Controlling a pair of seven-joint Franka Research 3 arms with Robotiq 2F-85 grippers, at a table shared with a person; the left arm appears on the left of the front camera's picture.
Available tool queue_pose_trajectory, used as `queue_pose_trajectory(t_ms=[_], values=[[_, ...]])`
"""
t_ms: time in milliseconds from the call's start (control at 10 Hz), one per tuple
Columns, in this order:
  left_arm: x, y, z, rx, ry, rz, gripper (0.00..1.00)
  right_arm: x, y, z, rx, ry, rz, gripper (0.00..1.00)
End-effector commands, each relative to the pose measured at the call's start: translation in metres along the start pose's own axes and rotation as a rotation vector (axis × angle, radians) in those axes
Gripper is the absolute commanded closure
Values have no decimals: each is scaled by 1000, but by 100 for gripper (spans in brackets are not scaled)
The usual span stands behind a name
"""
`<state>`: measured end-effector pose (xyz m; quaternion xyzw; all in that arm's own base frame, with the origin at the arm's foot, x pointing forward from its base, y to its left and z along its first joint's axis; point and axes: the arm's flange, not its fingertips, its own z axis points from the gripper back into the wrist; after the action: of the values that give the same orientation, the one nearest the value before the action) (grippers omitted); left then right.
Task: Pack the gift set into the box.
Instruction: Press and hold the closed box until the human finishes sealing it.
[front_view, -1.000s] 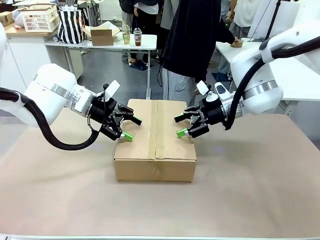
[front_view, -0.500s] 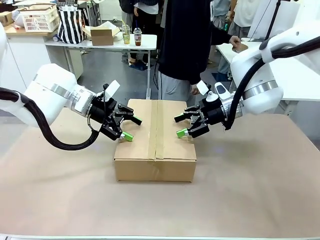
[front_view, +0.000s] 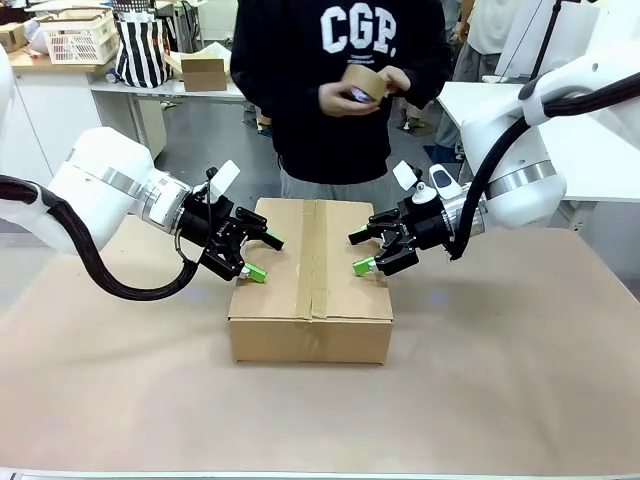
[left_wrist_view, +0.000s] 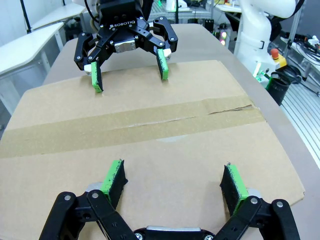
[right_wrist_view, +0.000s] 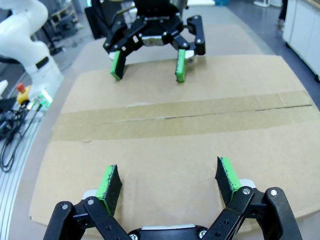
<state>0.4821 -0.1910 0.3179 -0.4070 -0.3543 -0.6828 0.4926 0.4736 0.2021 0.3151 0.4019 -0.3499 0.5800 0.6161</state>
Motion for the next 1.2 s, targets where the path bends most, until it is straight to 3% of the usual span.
queue_pose_trajectory(t_ms=[0,1100], values=[[-2,-1,-1,0,2,5,0,-1,0,-1,-3,3,-1,0],[-2,-1,-1,0,2,5,0,-1,0,-1,-3,3,-1,0]])
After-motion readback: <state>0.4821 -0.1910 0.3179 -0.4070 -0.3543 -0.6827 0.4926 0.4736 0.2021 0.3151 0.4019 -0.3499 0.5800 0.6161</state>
